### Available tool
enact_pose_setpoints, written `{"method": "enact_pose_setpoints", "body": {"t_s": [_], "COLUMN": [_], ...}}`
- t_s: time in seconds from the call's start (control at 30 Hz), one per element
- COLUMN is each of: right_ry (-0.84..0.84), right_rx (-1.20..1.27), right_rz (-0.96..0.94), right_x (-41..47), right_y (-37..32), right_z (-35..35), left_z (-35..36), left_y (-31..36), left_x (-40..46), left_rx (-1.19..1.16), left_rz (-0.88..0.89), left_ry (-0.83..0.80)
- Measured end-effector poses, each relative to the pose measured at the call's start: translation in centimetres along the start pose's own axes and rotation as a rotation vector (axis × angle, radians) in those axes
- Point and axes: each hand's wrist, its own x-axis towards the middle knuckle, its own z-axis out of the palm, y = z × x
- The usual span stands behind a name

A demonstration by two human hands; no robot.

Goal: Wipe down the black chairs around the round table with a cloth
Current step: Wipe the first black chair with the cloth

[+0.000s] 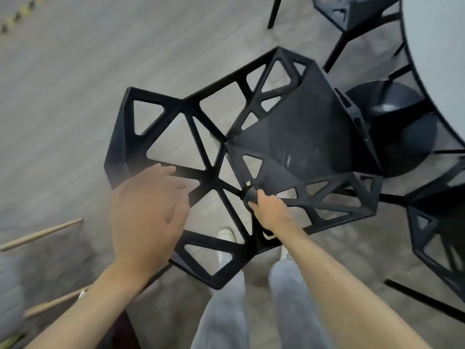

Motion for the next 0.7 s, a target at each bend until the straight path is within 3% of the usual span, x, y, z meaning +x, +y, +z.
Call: {"method": "enact_pose_setpoints", "body": {"t_s": [0.13,0.37,0.7], "right_ry": [-0.143,-0.131,-0.098], "right_rx": [0.105,0.184,-0.158], "right_rz": [-0.033,-0.052,-0.268], "right_x": [0.3,0.8,-11.6], "right_y": [1.1,1.7,-1.2], "right_z": [-0.1,-0.1,-4.5], "left_z": [-0.1,0.2,0.0], "left_y": [0.2,-0.3,-0.3], "left_x": [-0.2,-0.5,-0.4], "left_rx": [-0.004,0.004,-0.002], "left_rz": [0.024,0.058,0.05], "left_ry": [0.003,0.032,0.031]}}
